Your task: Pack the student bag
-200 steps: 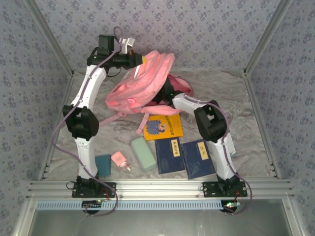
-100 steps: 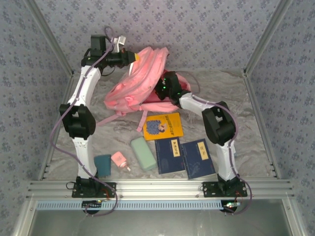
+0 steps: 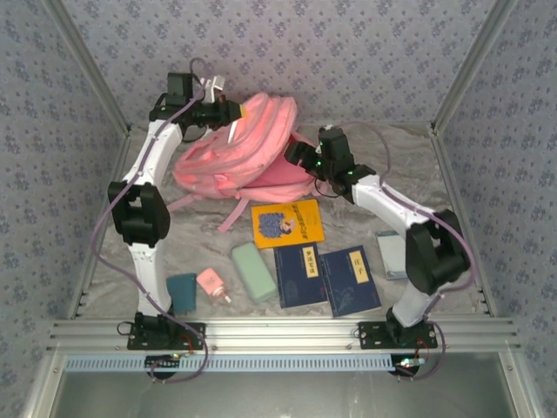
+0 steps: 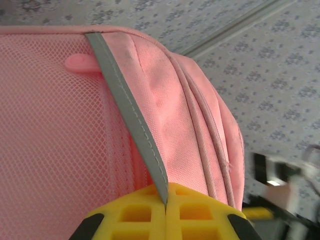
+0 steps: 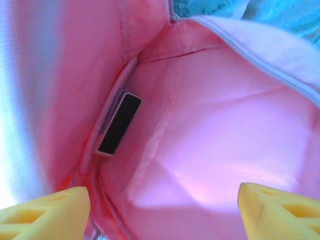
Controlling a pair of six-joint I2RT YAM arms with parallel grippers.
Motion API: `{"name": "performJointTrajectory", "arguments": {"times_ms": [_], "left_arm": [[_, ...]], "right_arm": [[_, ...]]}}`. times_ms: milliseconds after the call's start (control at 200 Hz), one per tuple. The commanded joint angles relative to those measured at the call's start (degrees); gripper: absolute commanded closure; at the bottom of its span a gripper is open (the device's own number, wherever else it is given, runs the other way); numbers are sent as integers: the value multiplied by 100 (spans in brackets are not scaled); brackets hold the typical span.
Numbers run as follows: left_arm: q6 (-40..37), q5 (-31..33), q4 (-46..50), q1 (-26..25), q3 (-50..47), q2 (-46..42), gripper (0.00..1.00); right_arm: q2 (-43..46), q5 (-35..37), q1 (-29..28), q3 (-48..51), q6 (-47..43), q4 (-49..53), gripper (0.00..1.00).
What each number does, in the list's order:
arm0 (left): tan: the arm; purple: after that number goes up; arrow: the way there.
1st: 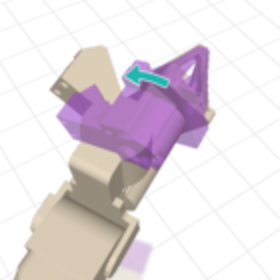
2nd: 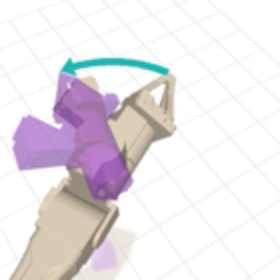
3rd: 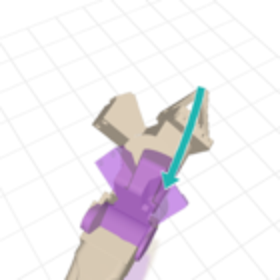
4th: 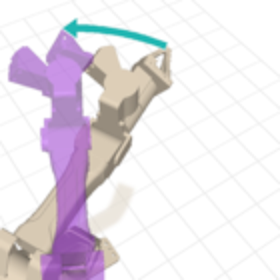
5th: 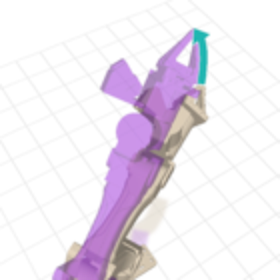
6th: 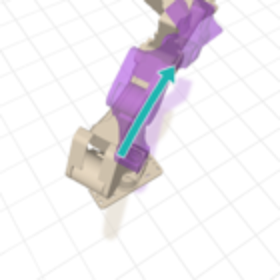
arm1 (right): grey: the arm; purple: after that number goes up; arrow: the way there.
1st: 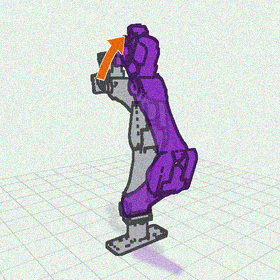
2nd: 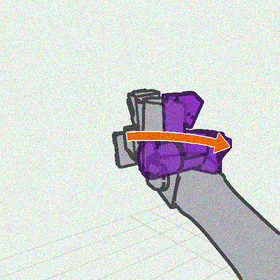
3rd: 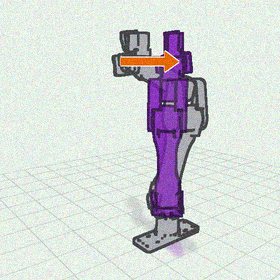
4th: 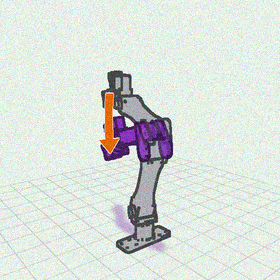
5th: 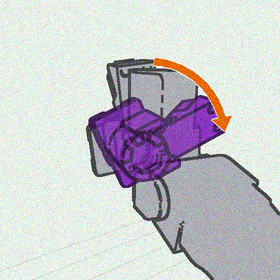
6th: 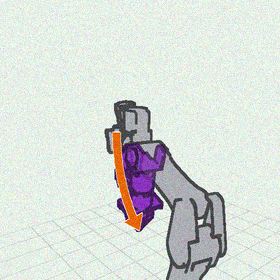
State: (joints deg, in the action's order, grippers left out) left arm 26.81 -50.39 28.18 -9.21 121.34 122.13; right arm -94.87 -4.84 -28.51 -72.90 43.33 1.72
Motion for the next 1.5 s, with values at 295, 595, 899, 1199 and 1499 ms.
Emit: {"name": "performJointTrajectory", "arguments": {"times_ms": [295, 595, 899, 1199, 1499], "left_arm": [[118, 1000, 369, -235, -128, -413, 100], [357, 668, 246, -56, -175, -112, 100], [512, 573, 38, 60, -417, -110, 100], [606, 520, -69, 78, -480, -90, 100], [621, 475, -96, 85, -497, -90, 100]], "right_arm": [[311, 644, -2894, -875, -2637, 3594, 17], [-1669, 557, -4431, -2801, -2794, 4869, 15], [-2607, -254, -4434, -3630, -2904, 5048, 6], [-3269, -201, -4411, -4118, -2993, 5314, 2], [-3583, -94, -4396, -4197, -2896, 5218, 12]]}}
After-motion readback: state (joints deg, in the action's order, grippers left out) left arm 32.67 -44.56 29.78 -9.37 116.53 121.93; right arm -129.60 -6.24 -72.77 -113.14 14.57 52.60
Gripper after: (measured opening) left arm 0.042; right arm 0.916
